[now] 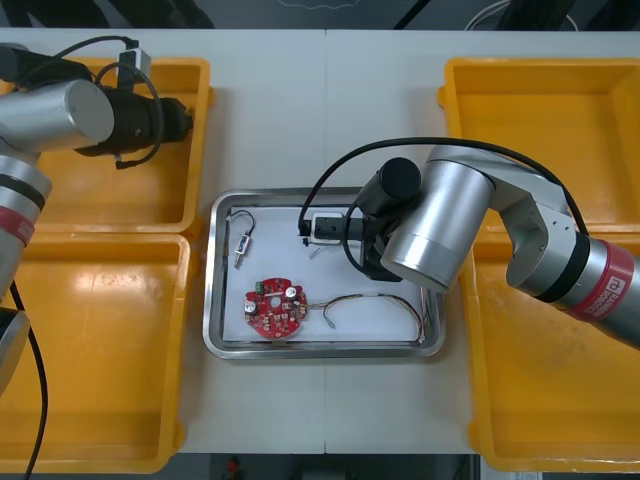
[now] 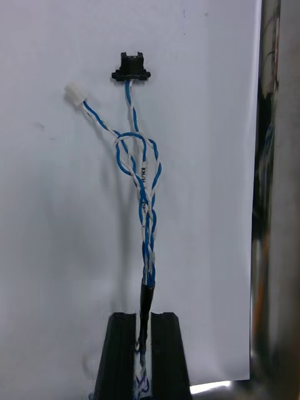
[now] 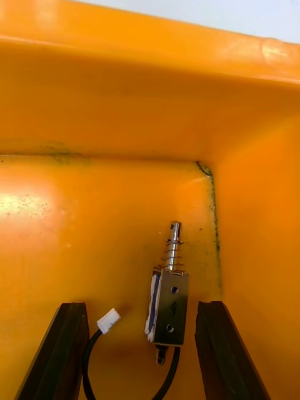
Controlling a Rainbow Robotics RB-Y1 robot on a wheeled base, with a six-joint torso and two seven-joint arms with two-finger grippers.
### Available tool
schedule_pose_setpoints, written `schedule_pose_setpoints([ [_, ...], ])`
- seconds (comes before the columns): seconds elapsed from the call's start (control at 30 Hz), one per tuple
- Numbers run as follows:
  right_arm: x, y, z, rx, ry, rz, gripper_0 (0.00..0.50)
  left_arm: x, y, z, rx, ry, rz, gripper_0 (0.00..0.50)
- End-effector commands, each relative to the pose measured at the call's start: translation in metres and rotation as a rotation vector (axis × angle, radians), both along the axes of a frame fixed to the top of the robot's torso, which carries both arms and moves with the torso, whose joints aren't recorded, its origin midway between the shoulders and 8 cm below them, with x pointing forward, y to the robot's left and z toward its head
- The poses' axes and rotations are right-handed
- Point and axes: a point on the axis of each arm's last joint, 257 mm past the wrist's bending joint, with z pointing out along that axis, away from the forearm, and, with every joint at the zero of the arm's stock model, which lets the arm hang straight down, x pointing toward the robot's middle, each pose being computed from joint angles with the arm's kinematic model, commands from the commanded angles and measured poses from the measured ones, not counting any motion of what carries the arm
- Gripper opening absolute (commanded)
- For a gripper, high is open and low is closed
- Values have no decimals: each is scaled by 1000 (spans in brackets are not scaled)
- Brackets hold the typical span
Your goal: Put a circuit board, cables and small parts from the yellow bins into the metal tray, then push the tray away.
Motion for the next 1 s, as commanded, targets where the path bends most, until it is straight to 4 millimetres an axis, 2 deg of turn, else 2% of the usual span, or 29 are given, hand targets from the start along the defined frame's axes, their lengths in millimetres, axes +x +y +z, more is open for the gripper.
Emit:
schedule_pose_setpoints([
  [0.03, -1, 11, -5, -19, -1, 50, 500, 5, -16, 10, 22, -32, -40, 500],
  [0.2, -1, 10, -8, -20, 5, 45, 500, 4, -15, 7, 26, -27, -39, 500],
  [0.37, 4, 6, 4, -5, 2, 13, 500, 4, -13, 5, 22, -25, -36, 495],
  [0.4, 4, 4, 7, -6, 7, -2, 500, 4, -13, 5, 23, -26, -36, 380],
  [0.43, 3, 2, 12, -4, 14, -18, 500, 3, -13, 4, 24, -26, -36, 190],
  [0.47, 2, 0, 15, -4, 19, -25, 500, 4, -13, 5, 23, -28, -35, 112],
  [0.5, 1, -1, 20, 2, 33, -43, 500, 4, -12, 4, 23, -26, -34, 7],
  [0.6, -4, -6, 31, 11, 58, -77, 500, 4, -13, 5, 22, -28, -35, 4],
  [0.67, -12, -11, 47, 19, 85, -113, 500, 4, -13, 5, 19, -27, -33, 3],
  [0.83, -34, -30, 68, 5, 148, -189, 500, 4, -11, 5, 16, -26, -30, 3],
  [1.0, -30, -13, 100, 113, 103, -193, 500, 0, -7, 7, -33, 2, -22, 2],
])
